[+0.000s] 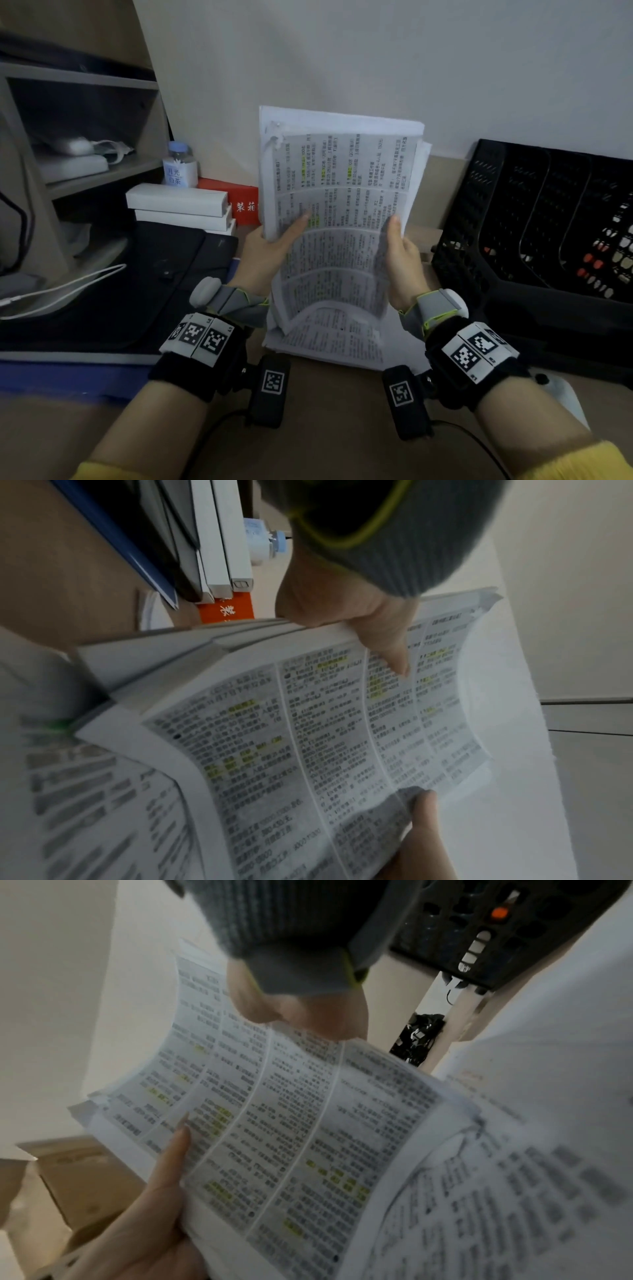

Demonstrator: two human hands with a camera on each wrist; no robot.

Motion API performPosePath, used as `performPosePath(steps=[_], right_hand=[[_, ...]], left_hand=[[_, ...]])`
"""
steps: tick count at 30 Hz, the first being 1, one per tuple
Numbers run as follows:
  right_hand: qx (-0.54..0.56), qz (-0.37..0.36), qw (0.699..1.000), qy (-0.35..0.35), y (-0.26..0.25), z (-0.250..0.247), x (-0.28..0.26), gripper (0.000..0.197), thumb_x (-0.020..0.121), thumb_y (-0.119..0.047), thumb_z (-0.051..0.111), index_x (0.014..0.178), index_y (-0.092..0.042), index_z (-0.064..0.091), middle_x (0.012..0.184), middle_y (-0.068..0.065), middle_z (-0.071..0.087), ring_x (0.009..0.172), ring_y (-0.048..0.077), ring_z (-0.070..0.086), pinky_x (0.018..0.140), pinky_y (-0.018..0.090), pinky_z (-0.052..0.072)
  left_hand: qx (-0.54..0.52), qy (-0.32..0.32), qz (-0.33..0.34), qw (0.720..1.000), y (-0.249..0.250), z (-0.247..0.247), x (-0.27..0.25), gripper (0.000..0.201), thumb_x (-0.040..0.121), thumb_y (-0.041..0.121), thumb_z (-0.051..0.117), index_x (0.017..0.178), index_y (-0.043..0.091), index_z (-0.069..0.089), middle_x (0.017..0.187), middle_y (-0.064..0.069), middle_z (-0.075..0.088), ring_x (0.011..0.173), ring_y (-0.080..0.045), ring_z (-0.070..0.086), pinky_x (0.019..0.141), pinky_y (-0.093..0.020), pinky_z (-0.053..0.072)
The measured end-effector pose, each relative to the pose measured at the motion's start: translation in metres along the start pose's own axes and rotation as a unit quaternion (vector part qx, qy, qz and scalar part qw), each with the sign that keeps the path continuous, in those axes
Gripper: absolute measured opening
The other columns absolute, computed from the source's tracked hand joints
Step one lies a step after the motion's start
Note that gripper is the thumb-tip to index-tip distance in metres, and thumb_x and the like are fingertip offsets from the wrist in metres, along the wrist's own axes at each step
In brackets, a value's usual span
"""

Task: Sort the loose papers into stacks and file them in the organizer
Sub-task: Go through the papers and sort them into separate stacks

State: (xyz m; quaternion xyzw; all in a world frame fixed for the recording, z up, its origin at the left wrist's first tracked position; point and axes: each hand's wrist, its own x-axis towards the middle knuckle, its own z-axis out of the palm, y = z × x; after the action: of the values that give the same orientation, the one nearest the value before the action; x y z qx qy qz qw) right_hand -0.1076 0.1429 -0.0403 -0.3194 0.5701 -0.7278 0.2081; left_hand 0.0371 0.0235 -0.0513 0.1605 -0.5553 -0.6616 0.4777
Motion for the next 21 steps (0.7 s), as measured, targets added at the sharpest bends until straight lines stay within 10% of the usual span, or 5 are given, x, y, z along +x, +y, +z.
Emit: performPosePath(steps=[6, 13, 18, 21], right_hand=[[-0.03, 0.032, 0.998, -0.044, 0.02, 0.0, -0.005, 0.018, 0.088, -0.039, 0.063, 0.102, -0.028, 0.066, 0.097, -0.009, 0.072, 0.088, 0.006, 0.069, 0.067, 0.021, 0.057], [0.031, 0.039, 0.998, -0.026, 0.019, 0.002, -0.009, 0.007, 0.086, -0.02, 0.069, 0.094, -0.019, 0.071, 0.083, -0.003, 0.076, 0.078, 0.014, 0.073, 0.061, 0.028, 0.059], [0.057, 0.011, 0.998, 0.038, 0.003, 0.011, -0.008, 0.029, 0.083, -0.03, 0.072, 0.09, -0.002, 0.073, 0.091, 0.017, 0.074, 0.08, 0.025, 0.071, 0.079, 0.045, 0.059], [0.064, 0.009, 0.997, 0.042, -0.001, 0.009, -0.005, 0.027, 0.087, -0.032, 0.068, 0.081, -0.006, 0.071, 0.072, 0.004, 0.075, 0.067, 0.015, 0.07, 0.069, 0.033, 0.061]], left_hand=[[0.034, -0.006, -0.048, 0.998, -0.013, -0.014, 0.004, 0.038, 0.079, 0.008, 0.076, 0.115, 0.013, 0.068, 0.11, 0.001, 0.072, 0.1, -0.01, 0.069, 0.088, -0.027, 0.056], [0.021, -0.002, -0.084, 0.996, -0.018, -0.019, 0.005, 0.04, 0.078, 0.014, 0.078, 0.117, 0.009, 0.068, 0.111, -0.003, 0.072, 0.102, -0.014, 0.069, 0.096, -0.035, 0.053], [-0.004, 0.038, -0.024, 0.999, -0.014, -0.005, 0.002, 0.034, 0.083, 0.015, 0.073, 0.116, 0.014, 0.067, 0.103, 0.008, 0.072, 0.094, -0.002, 0.069, 0.084, -0.024, 0.057], [-0.009, 0.043, -0.015, 0.999, -0.015, -0.002, 0.002, 0.031, 0.084, 0.016, 0.073, 0.115, 0.016, 0.068, 0.102, 0.01, 0.072, 0.095, 0.001, 0.068, 0.082, -0.019, 0.056]])
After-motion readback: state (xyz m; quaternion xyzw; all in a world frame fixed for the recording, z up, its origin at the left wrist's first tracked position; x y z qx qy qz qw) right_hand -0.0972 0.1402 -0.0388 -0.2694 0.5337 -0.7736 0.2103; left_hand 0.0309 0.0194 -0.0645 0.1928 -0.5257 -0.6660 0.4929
